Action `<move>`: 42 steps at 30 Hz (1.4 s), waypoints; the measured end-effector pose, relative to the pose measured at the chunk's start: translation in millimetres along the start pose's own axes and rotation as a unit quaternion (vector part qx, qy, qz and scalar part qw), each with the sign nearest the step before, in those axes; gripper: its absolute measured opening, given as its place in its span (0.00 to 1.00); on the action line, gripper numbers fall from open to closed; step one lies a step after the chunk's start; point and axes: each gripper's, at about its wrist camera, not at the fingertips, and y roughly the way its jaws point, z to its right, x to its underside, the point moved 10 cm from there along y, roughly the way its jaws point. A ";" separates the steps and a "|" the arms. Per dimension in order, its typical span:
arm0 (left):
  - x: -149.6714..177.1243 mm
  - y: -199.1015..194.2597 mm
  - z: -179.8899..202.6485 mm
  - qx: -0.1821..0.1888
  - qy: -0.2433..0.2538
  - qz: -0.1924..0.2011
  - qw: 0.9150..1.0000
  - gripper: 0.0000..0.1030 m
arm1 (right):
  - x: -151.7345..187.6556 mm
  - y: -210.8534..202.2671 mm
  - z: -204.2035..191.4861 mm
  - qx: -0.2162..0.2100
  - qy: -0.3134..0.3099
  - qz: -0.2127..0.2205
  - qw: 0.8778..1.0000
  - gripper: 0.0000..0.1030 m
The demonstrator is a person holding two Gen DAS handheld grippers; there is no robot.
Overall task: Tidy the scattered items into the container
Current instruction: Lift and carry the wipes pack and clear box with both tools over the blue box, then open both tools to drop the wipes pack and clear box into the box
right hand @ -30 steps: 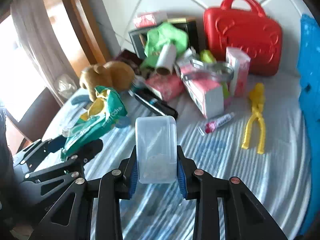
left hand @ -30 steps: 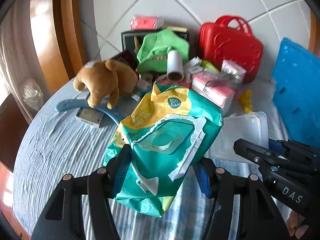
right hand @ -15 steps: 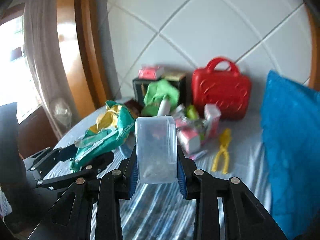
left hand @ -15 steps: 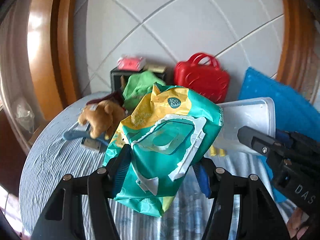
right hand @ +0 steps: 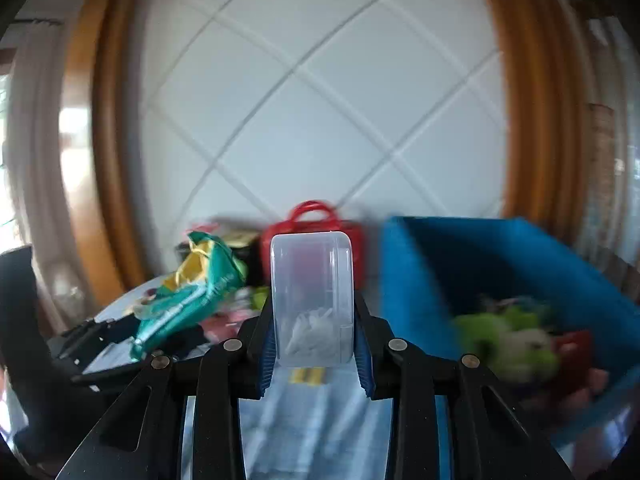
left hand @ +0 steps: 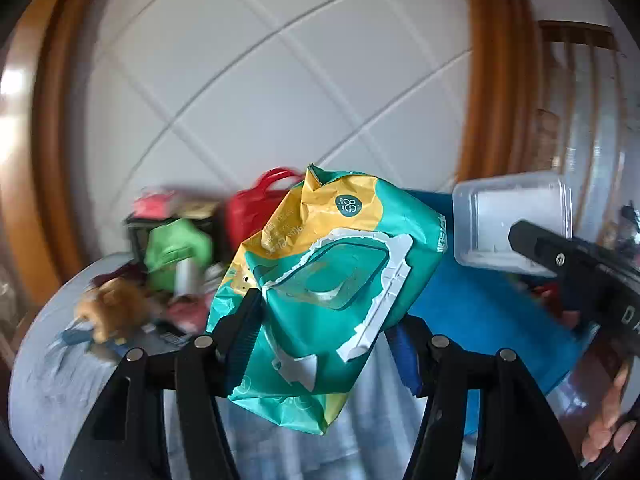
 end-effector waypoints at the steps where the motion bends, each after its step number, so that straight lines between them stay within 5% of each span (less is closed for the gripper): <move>1: -4.9 2.8 25.9 0.011 0.005 0.004 1.000 0.57 | -0.8 -6.0 25.3 0.012 0.004 0.003 1.000 0.31; 5: -17.2 17.2 128.9 0.039 0.028 0.001 0.999 0.57 | 1.7 -20.1 124.4 0.051 0.023 0.001 0.998 0.31; 8: -10.3 46.3 208.9 0.056 0.047 -0.052 0.996 0.57 | 13.6 -20.5 195.0 0.069 0.032 -0.025 0.997 0.31; 15: 30.6 116.5 290.7 0.020 0.080 -0.183 0.980 0.57 | 59.9 4.0 290.5 0.061 0.041 -0.112 0.991 0.31; 19: 48.7 135.8 311.7 0.006 0.080 -0.231 0.970 0.57 | 69.5 17.9 321.5 0.049 0.042 -0.132 0.989 0.31; 25: 53.1 135.4 314.7 -0.010 0.076 -0.240 0.968 0.59 | 87.3 28.0 334.2 0.030 0.039 -0.159 0.986 0.31; 30: 52.0 129.9 308.2 -0.021 0.078 -0.225 0.971 0.77 | 93.4 31.7 334.5 0.022 0.036 -0.168 0.985 0.31; 42: 54.0 115.8 310.3 -0.026 0.070 -0.215 0.974 0.77 | 102.1 26.9 351.6 0.044 0.029 -0.184 0.981 0.36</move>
